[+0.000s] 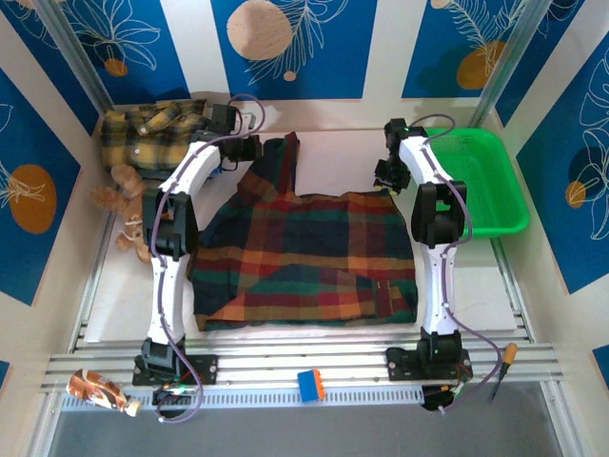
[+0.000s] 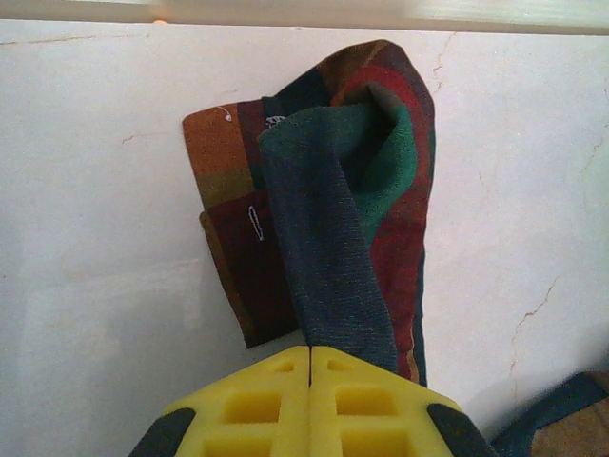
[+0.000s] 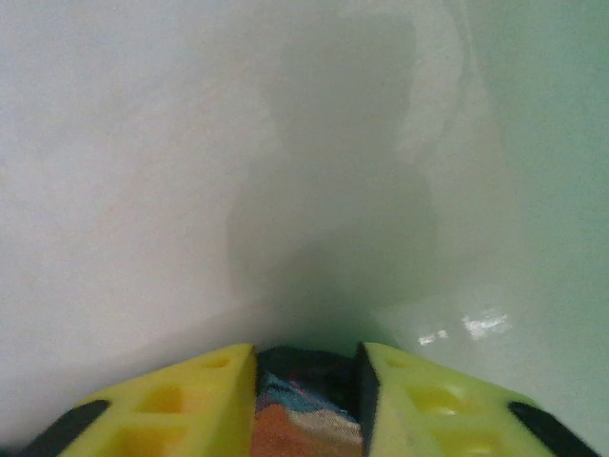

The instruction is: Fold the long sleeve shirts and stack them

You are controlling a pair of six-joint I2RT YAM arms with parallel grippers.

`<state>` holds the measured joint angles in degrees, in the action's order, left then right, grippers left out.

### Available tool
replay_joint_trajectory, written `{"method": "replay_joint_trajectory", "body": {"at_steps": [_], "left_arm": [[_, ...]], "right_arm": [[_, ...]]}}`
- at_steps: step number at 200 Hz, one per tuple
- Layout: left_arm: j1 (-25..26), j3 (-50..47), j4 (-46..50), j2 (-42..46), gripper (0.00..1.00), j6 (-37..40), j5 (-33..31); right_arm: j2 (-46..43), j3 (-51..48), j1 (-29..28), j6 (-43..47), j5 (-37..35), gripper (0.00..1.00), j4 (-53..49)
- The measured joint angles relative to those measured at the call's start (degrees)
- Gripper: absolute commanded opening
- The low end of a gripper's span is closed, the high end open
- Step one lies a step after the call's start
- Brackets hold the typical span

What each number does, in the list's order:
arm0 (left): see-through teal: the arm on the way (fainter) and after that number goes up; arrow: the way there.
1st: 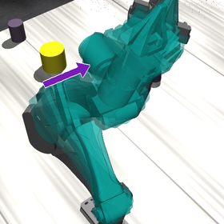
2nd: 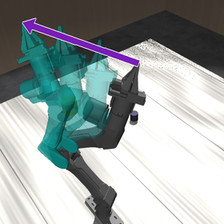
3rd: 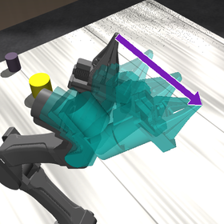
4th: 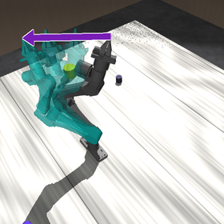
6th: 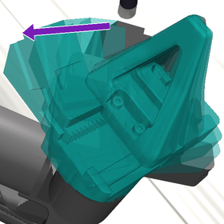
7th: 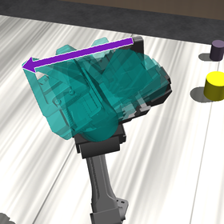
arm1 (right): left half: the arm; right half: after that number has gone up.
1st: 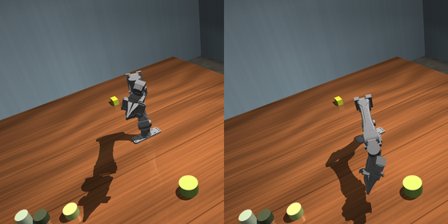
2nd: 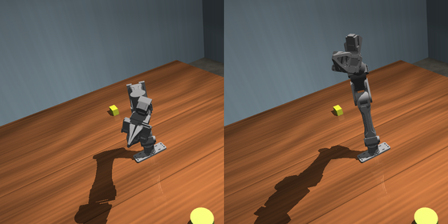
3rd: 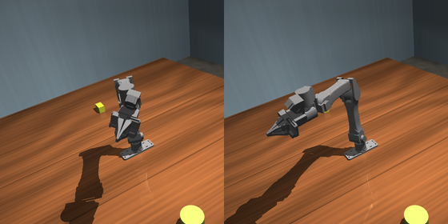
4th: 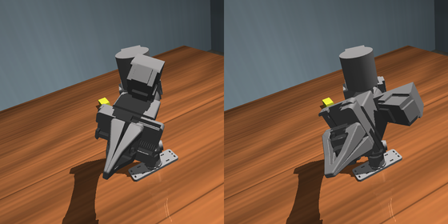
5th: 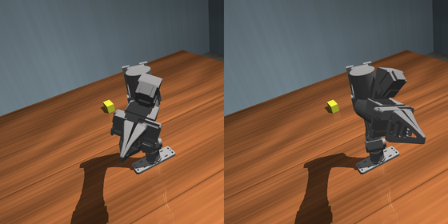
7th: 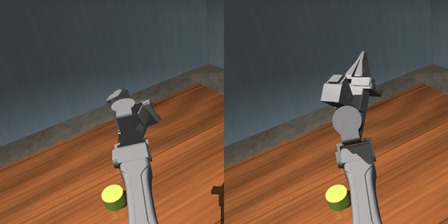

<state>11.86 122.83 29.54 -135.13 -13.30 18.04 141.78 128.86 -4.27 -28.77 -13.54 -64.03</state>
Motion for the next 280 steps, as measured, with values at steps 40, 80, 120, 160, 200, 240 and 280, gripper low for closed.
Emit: {"method": "replay_joint_trajectory", "body": {"at_steps": [40,80,120,160,200,240,280], "left_arm": [[0.00,-3.43,-0.87,1.90,0.00,0.00,0.04],[0.00,-9.14,-4.00,5.81,0.00,-0.02,1.03],[0.00,-17.27,-8.79,12.31,0.00,-0.02,2.16],[0.00,-24.90,-12.57,18.03,0.00,0.02,2.93],[0.00,-32.89,-14.84,24.24,0.00,0.37,3.08],[0.00,-42.29,-16.61,32.39,0.00,0.39,3.67],[0.02,-51.54,-17.44,39.87,0.00,0.17,4.52]], "right_arm": [[0.70,0.26,-0.11,-0.35,-0.33,0.01,-0.20],[-1.16,-3.67,-0.50,-0.20,-1.38,0.00,2.69],[-7.76,-11.08,-0.66,-0.20,-1.46,0.00,5.90],[-14.82,-18.03,-0.72,-0.22,-1.40,0.00,9.33],[-19.45,-25.33,-1.16,-0.22,-1.27,0.00,11.89],[-25.44,-33.35,-1.75,-0.22,-1.03,0.00,13.29],[-32.54,-41.18,-2.08,-0.39,-0.37,0.00,14.12]]}}
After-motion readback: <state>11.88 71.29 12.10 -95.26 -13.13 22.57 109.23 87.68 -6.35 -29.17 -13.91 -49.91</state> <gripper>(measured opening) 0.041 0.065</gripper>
